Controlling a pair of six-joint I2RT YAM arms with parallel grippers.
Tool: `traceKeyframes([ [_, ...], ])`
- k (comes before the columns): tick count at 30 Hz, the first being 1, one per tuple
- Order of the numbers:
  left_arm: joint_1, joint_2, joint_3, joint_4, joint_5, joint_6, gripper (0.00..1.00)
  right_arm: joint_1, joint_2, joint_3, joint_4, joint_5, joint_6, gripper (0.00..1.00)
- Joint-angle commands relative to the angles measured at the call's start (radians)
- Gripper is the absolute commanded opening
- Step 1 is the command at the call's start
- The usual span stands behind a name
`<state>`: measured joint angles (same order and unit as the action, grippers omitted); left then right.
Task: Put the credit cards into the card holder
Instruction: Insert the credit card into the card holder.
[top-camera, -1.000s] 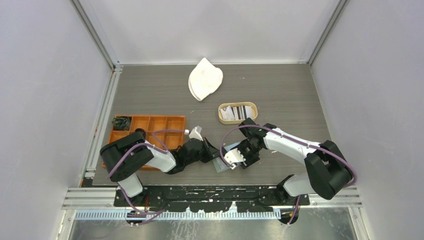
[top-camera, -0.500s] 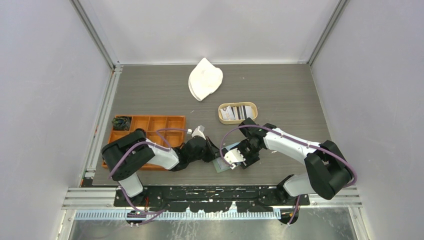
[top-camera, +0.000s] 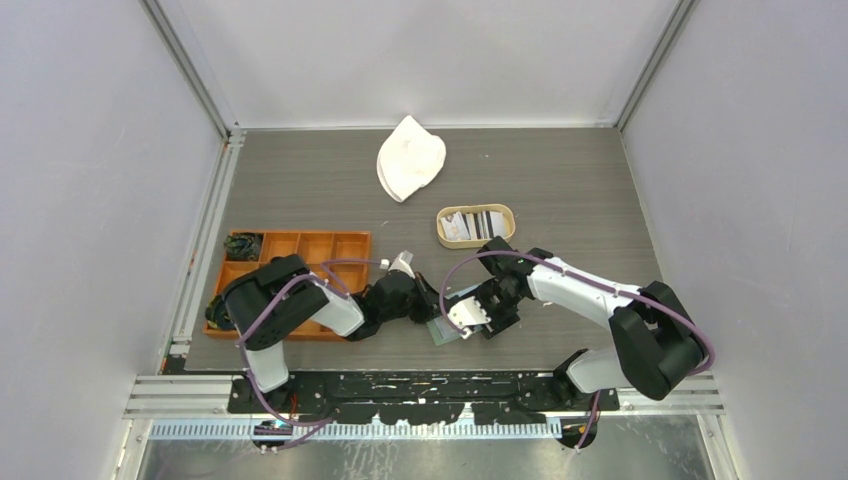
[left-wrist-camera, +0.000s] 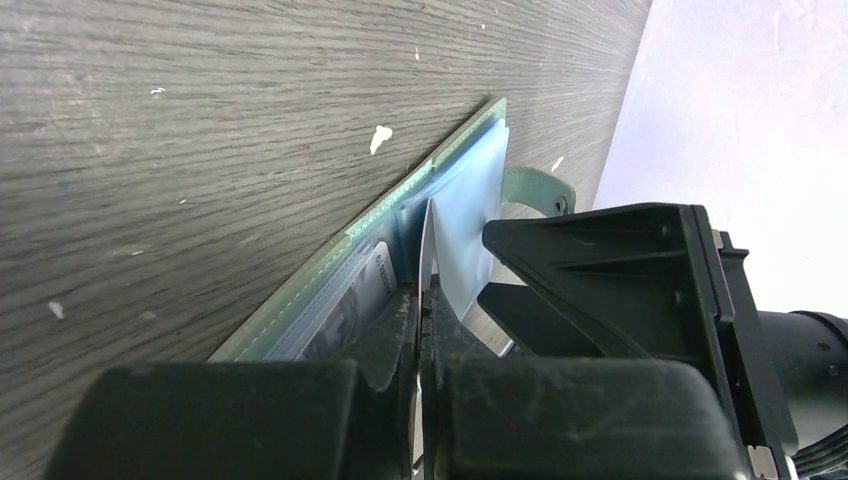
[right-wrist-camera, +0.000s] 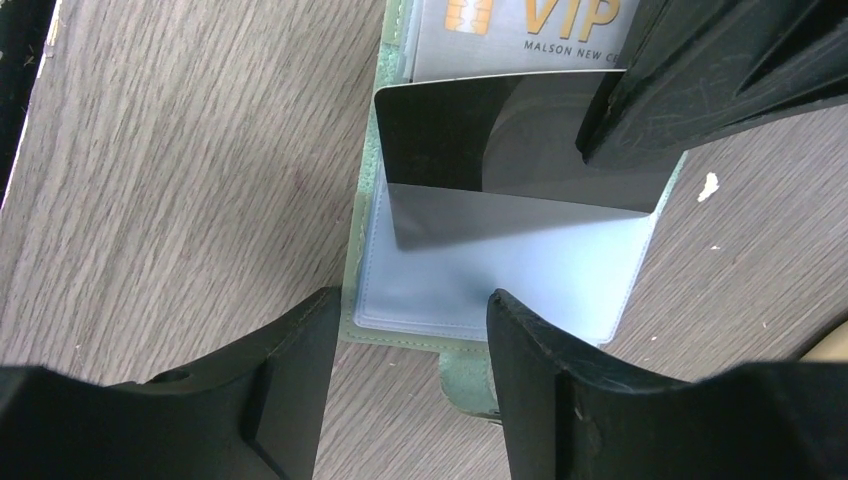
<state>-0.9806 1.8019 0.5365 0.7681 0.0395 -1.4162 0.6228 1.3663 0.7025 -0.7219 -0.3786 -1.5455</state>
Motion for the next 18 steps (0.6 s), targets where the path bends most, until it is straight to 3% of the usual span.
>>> traceKeyframes([
  [1,0.004,0.041,-0.001,-0.009,0.033,-0.006,0.0,0.008,-0.031,-0.002,0.03,-0.018,0.006,0.61],
  [13,0.024,0.093,0.01,0.036,0.085,-0.008,0.03,0.01,-0.107,0.016,0.006,-0.12,0.044,0.65],
  [18,0.027,0.08,-0.011,0.046,0.091,-0.015,0.0,0.01,-0.097,0.017,0.006,-0.1,0.044,0.64],
])
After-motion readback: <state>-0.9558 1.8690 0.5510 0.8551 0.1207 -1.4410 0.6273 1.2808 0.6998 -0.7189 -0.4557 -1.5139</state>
